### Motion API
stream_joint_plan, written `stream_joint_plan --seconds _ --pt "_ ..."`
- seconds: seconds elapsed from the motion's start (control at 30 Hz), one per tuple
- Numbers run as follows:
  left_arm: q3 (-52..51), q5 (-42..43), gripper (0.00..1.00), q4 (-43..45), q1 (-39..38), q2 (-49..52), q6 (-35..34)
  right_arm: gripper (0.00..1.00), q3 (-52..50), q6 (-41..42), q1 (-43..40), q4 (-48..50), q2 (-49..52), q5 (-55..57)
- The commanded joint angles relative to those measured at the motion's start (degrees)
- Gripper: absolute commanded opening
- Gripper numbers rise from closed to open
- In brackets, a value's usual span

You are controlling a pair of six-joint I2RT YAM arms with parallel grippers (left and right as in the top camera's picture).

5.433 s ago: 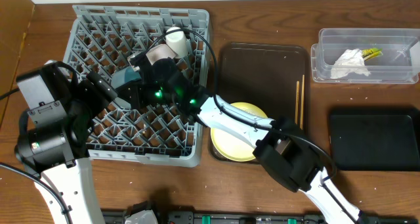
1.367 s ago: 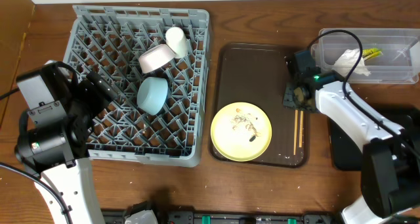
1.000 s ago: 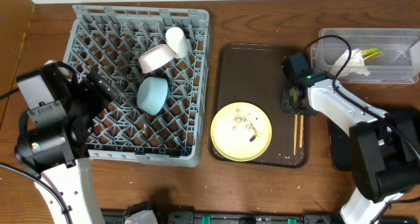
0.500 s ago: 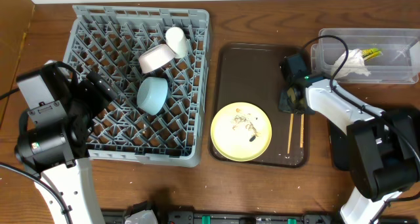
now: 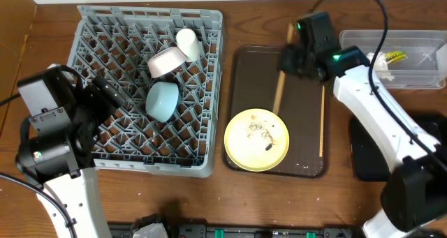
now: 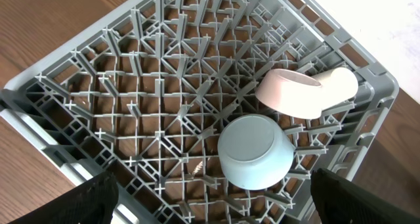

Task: Sort waste into correct bins and load items into the dishwasher
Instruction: 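Carry the chopstick to the rack's right edge and release it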

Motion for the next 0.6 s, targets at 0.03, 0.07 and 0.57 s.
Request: stream_joint_plan --seconds 0.03,0.07,0.57 --pt "0.3 0.2 0.95 -0.1 0.3 0.0 -0.7 0.01 0.4 9.1 6.4 5.4 0.7 -2.4" --pt "0.3 0.2 0.95 -0.1 0.3 0.0 -0.7 0.01 0.6 9.6 7.7 6.5 1.3 -2.4" --pt "0.3 0.2 0.95 -0.1 0.3 0.0 -0.7 0.01 21.2 15.4 17.1 9.4 21.7 -3.8"
